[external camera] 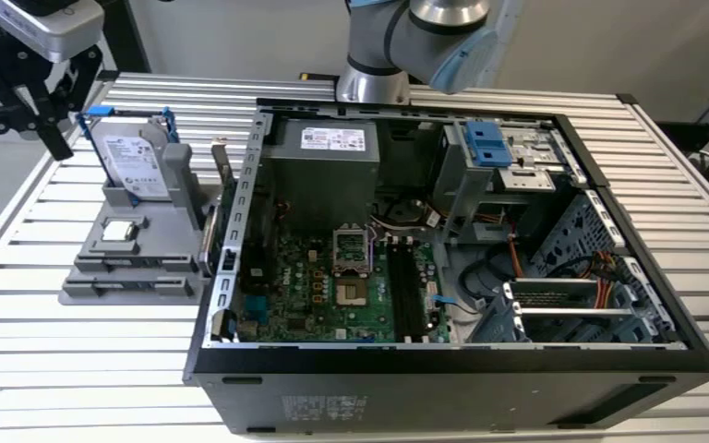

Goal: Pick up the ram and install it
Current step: 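Pick up the ram and move it above insertion slot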

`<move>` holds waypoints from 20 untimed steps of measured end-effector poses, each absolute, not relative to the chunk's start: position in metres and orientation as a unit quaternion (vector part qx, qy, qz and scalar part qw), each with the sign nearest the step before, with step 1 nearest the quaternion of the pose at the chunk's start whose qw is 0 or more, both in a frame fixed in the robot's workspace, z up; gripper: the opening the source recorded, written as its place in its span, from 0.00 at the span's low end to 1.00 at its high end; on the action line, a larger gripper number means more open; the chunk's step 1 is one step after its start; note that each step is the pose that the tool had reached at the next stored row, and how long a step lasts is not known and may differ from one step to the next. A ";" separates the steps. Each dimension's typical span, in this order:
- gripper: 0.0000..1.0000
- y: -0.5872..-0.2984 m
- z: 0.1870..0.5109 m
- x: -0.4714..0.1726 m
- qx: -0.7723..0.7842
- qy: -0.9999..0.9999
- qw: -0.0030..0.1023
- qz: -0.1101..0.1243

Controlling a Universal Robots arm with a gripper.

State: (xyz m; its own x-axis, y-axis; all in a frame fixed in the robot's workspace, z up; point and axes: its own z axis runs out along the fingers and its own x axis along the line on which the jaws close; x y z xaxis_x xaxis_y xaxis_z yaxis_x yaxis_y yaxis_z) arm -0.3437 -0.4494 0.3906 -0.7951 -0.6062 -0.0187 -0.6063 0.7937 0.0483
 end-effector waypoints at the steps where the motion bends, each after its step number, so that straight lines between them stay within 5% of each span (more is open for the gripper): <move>1: 0.00 -0.449 0.391 -0.344 -0.329 0.944 0.001 0.026; 20: 0.00 -0.449 0.391 -0.344 -0.481 0.876 -0.003 0.026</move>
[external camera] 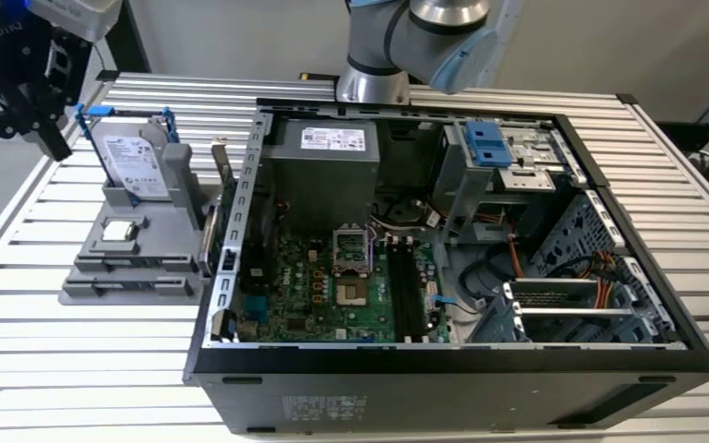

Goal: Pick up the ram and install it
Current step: 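Pick up the ram and move it above insertion slot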

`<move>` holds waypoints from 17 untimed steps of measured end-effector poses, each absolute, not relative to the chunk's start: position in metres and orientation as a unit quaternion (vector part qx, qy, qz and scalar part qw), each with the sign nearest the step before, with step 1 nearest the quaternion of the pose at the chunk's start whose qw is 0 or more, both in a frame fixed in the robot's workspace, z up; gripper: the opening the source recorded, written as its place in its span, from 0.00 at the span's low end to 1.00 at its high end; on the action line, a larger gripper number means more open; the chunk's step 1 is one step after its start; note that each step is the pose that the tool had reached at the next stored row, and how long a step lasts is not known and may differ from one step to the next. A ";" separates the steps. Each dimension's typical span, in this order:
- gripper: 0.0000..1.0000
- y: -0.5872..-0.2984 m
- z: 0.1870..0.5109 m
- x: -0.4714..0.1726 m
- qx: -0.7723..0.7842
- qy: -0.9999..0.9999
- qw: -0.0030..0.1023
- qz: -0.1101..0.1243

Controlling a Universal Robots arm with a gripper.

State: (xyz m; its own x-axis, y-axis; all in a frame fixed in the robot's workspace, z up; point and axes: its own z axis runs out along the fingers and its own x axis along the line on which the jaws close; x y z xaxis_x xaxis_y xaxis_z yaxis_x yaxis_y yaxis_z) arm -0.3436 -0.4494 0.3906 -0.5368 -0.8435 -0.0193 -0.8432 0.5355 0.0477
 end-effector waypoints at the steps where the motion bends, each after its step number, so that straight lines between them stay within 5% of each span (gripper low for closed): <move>1: 0.00 -0.449 0.391 -0.344 0.490 -0.872 0.003 -0.026; 17: 0.00 -0.449 0.391 -0.344 0.605 -0.796 -0.004 -0.021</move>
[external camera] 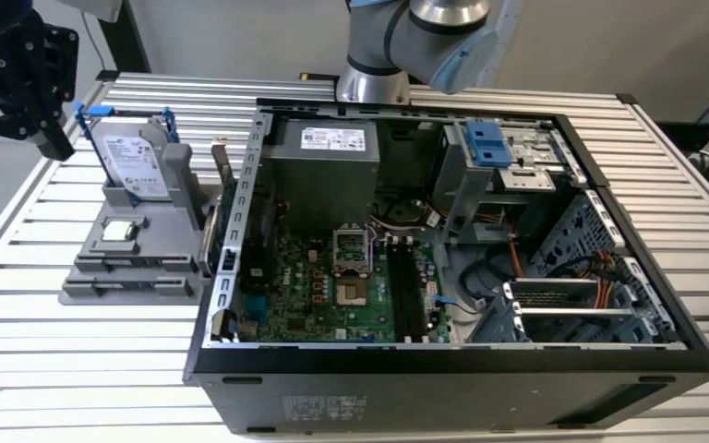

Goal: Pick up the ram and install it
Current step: 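Pick up the ram and move it above insertion slot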

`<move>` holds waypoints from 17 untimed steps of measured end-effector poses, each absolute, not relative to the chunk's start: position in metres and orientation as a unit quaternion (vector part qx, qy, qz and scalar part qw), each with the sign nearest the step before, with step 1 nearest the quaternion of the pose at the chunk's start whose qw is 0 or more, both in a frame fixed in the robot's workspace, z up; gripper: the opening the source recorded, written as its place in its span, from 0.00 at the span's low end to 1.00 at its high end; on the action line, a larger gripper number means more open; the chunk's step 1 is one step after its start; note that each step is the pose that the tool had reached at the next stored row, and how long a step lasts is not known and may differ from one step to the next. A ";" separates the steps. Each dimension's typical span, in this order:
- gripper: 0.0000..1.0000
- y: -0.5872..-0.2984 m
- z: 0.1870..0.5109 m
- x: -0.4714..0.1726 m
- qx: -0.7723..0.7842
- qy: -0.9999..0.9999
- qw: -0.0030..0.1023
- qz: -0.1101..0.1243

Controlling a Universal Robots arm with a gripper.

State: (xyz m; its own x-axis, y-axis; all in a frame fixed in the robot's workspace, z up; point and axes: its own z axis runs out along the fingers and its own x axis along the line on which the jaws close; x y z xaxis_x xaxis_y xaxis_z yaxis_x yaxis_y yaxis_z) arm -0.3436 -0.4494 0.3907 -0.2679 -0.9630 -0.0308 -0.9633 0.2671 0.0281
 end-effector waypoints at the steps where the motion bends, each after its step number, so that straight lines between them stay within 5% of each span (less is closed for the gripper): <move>1: 0.00 -0.449 0.391 -0.344 -0.611 0.791 0.005 0.020; 17: 0.00 -0.449 0.390 -0.344 -0.704 0.709 0.020 0.017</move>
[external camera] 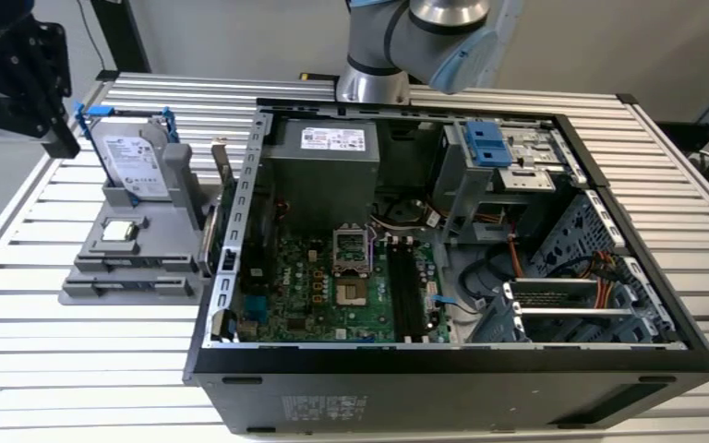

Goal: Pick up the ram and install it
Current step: 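Pick up the ram and move it above insertion slot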

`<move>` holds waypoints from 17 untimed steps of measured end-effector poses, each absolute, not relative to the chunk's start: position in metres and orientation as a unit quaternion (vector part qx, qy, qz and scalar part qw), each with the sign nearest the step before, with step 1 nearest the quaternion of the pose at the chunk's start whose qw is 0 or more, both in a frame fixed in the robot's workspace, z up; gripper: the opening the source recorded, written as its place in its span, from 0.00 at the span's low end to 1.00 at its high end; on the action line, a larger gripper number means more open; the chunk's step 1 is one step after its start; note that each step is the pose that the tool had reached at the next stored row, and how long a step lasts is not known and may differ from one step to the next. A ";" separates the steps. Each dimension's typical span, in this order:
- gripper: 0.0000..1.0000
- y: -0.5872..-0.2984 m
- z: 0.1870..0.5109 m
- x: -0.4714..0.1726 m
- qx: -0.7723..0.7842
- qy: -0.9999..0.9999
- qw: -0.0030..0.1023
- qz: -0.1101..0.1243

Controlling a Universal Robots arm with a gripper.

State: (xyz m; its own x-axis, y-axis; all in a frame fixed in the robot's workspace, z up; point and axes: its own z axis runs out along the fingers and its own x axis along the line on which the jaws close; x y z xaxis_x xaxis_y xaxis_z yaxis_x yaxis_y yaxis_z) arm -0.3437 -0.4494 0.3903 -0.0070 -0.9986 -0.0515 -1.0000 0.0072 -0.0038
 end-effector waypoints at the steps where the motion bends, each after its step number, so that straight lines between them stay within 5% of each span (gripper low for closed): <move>1: 0.00 -0.449 0.390 -0.344 -0.709 0.705 0.020 0.018; 17: 0.00 -0.449 0.389 -0.344 -0.718 0.695 0.021 0.025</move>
State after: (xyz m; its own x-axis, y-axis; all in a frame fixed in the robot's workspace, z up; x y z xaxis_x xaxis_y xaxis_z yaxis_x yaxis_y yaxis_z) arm -0.3436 -0.4494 0.3892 0.0315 -0.9974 -0.0649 -0.9995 -0.0318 0.0039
